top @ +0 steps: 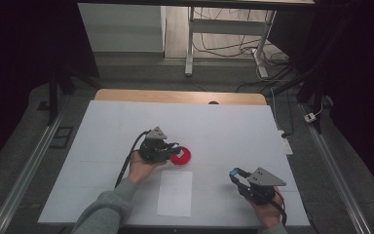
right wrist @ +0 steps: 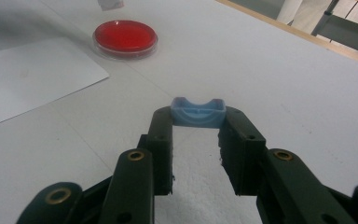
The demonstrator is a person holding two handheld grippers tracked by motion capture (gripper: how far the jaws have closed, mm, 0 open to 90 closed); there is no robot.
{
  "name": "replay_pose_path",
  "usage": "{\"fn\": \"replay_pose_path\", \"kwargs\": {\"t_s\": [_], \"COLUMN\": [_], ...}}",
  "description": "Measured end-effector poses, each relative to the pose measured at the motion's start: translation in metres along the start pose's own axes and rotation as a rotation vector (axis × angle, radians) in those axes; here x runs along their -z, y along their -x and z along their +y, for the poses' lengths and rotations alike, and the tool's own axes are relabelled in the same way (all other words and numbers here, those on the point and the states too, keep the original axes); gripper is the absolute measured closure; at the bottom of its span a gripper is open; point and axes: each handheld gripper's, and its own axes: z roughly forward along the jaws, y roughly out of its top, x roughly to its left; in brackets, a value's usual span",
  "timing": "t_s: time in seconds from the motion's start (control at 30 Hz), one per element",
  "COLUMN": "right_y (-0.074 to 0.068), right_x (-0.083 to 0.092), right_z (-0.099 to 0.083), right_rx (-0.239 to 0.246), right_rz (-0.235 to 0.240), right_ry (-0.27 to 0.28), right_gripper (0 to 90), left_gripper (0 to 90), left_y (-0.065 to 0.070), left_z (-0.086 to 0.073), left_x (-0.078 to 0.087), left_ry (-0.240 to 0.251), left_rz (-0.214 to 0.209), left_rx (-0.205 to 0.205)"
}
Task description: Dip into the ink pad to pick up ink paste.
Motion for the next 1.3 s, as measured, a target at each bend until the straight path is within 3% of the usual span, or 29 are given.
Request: {"fn": "replay_pose_path", "kwargs": {"t_s": [0.47,1.3], "right_y": [0.0,0.0], "right_x": [0.0,-0.001], "right_z": [0.0,-0.001], "right_rx": [0.0,-0.002], "right_rz": [-0.003,-0.006], "right_ry": [-0.002,-0.005], "right_gripper": [65.9,65.9], "left_gripper": [75.1,75.1], "left_y": [-0.005,-0.005], "left_z": [0.0,-0.002], "left_x": [-0.01,-0.02], "left_ry": [-0.073,-0.13], "left_rz": [0.014,0.022], "left_rx": [-0.001,-0.008]}}
